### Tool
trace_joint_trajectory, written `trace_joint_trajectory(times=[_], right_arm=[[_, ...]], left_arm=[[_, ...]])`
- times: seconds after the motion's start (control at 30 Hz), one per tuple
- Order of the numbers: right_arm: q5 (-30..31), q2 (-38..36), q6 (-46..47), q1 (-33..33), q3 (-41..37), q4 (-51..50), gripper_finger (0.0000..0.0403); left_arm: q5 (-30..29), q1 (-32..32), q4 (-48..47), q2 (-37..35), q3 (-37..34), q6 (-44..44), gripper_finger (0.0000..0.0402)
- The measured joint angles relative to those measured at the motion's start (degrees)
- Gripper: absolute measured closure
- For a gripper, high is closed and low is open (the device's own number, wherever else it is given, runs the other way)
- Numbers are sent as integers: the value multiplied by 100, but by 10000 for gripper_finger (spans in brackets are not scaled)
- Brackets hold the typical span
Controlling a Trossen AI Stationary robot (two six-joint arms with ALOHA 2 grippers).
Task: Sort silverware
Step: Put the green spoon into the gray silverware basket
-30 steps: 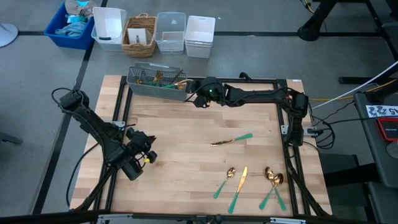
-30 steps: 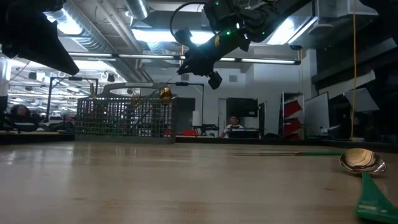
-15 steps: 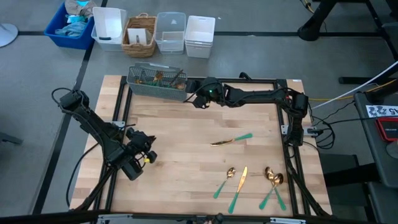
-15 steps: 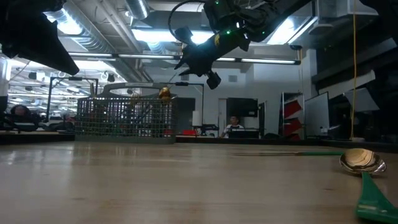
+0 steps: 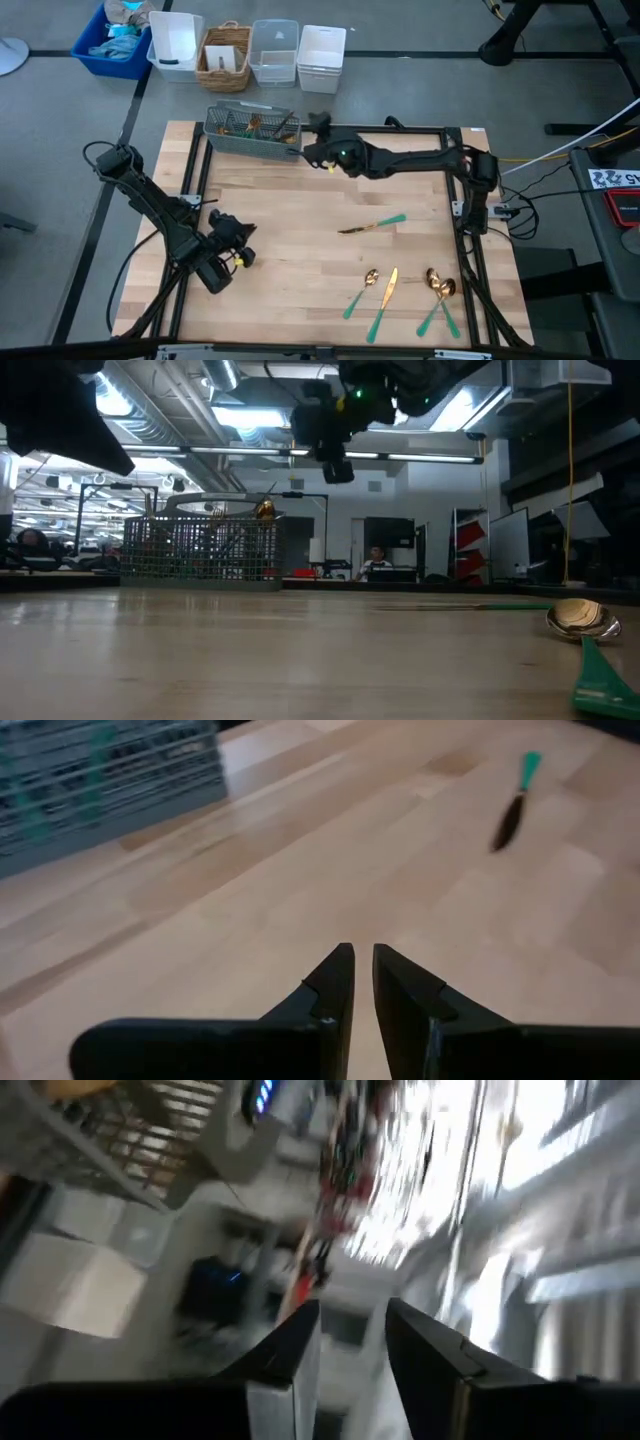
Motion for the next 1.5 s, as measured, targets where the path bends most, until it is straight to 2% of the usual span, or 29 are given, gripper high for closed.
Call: trace_joint_trajectory(times=[0.07,0.13,0.2,0.3,0.4,0.5,0.6,0.67,0.8,0.97,1.1,1.3,1.5], right_arm=[[548,-133,714,110,0,-339,286],[848,-316,1420,206,0,-1082,286],[888,-530,2337,290,0,-2157,286],[517,-877,4139,417,0,-4035,286],[-263,-1208,6093,513,0,-5848,286],[-1602,-1429,7771,572,0,-7423,286],[-3005,-1493,8687,572,-63,-8537,286],[-3606,-1493,8981,578,-273,-8901,286],[-4147,-1493,9320,576,-1027,-9004,286],[-4954,-1486,9617,693,-1920,-8908,286],[-5238,-1597,9874,1140,-2257,-8470,286],[-5895,-1755,10549,1899,-2300,-7656,286],[-5841,-1755,10759,2704,-2306,-6761,286]], left_arm=[[-40,49,341,0,0,337,369],[-58,147,705,0,0,687,369],[-53,271,1123,0,0,1062,369],[-52,487,1784,0,0,1694,369],[123,758,2391,0,1,2565,369],[534,1094,2985,0,1,3363,369],[1022,1437,3512,2,2,4053,369],[1219,1632,3782,19,2,4424,369],[1522,1979,4164,135,2,4963,369],[2803,2338,4877,441,2,5345,369],[3624,2482,5691,795,2,5956,369],[4023,2637,6379,1240,-1,6178,369],[4185,2577,6343,1448,-2,5955,369]])
